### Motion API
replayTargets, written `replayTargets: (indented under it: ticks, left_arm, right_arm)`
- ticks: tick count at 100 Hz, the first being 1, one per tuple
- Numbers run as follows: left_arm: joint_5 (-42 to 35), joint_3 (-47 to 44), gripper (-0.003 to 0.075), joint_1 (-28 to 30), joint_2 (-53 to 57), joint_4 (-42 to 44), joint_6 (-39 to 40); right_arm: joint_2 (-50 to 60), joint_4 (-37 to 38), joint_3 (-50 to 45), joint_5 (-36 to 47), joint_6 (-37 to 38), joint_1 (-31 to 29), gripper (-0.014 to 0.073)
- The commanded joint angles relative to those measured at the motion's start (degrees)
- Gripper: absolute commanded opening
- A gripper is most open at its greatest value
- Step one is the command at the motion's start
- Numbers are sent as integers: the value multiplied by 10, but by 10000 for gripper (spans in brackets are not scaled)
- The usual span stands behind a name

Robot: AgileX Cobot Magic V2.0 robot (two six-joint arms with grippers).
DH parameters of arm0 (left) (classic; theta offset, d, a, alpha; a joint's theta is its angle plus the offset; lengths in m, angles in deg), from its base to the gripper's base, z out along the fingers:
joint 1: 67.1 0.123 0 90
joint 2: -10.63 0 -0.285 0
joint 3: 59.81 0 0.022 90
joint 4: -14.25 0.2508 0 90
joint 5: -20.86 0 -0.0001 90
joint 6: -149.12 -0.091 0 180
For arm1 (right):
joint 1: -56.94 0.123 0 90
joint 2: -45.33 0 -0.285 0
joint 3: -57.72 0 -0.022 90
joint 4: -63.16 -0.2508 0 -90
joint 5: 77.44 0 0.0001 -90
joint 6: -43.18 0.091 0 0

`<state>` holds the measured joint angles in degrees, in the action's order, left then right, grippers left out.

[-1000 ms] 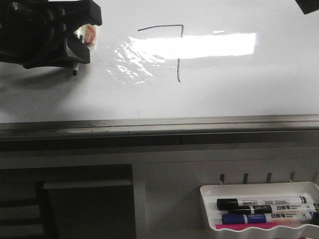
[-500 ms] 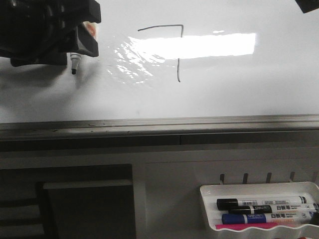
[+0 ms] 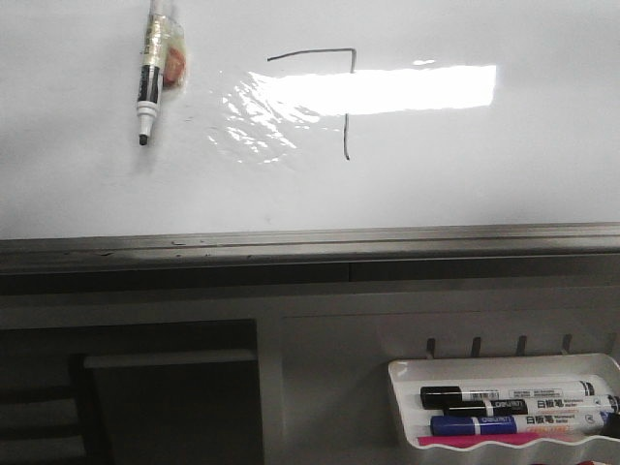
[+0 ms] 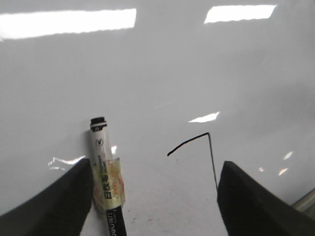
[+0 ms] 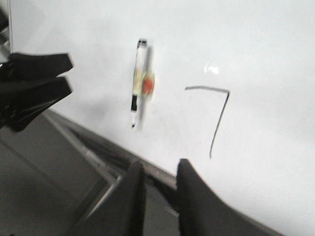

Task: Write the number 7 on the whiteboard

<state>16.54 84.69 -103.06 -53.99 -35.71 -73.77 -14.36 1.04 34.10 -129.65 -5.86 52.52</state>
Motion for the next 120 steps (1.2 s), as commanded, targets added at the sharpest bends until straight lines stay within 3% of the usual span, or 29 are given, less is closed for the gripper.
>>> replayTargets:
  ticks: [1,21,36,67,88,120]
  left_arm:
    - [4,19,391,1,48,5,-31]
    - [17,-21,-21,1,134,6,-63]
    - [11,-96,-20,1,206,7,-65]
    - [-63,-261,-20,1,404,-10,-57]
    - [-79,-287,-20,1,499,-42,-57]
    - [-81,-287,-20,1,503,-50,-57]
  right_arm:
    - [39,-49,-10,99,-22,-3,-69]
    - [115,-71,-88,193,-127,-3,-65]
    - [204,-111,-180,205,-240,-3,-65]
    - [382,-116,-363,270,-242,-3,-65]
    - [430,-139,-386,306,-242,-3,-65]
    - [430,-155,-386,311,-241,-3,-65]
